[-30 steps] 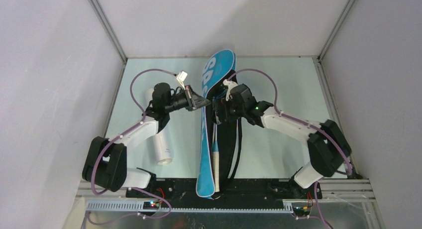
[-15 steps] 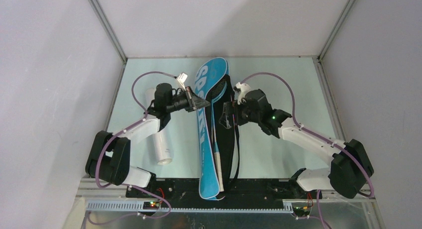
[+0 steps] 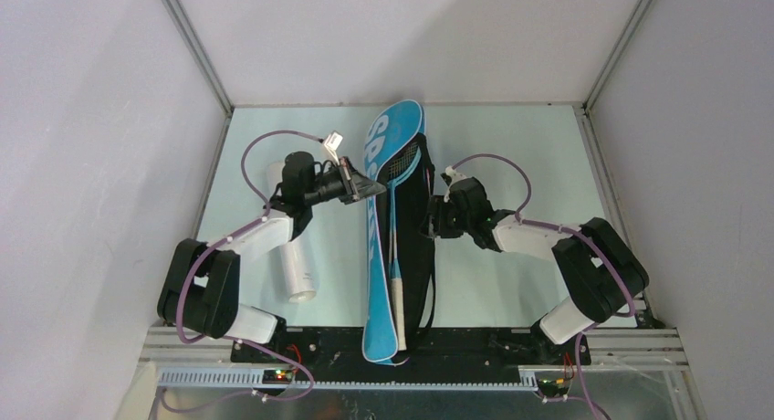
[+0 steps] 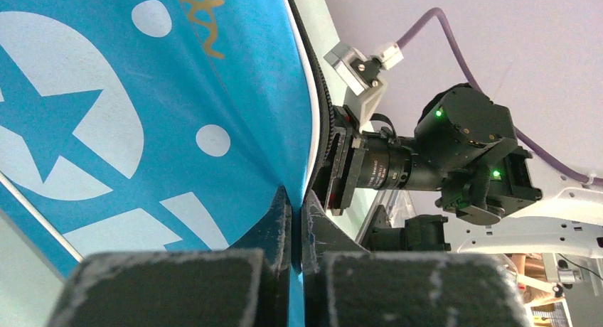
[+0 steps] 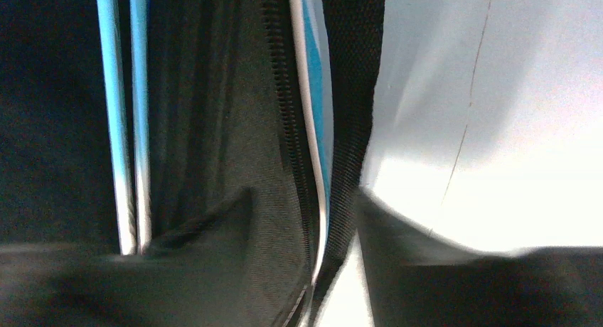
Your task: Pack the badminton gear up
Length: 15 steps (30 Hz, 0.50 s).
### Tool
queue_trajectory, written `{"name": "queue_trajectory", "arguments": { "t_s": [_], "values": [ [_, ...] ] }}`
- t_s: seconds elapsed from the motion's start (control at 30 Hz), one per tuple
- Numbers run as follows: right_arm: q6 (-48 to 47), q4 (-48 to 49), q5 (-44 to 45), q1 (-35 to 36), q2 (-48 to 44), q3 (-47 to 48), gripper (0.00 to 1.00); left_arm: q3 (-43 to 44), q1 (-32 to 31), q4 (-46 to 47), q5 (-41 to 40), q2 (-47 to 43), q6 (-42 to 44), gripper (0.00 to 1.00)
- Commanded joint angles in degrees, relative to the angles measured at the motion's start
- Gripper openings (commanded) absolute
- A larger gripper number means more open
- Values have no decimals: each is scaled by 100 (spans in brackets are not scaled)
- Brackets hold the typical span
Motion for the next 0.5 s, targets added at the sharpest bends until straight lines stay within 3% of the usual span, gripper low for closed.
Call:
{"name": "queue_trajectory", "arguments": {
  "t_s": [0.0, 0.03, 0.1, 0.3, 0.47],
  "values": [
    [47, 663, -101, 58, -40, 30, 24, 46, 120, 534, 184, -201, -46, 0],
    [-40, 646, -99, 61, -132, 30, 9, 46, 159, 476, 158, -261, 41, 0],
    [-162, 623, -95, 65, -336, 30, 0, 41, 234, 234, 68, -367, 217, 0],
    [-900, -206, 214, 67, -1145, 569, 0, 165, 329, -1301, -687, -838, 1143, 0],
    [-1607, -975, 118, 71, -1522, 1152, 0, 213, 322, -2040, -1431, -1192, 1580, 0]
  ]
}}
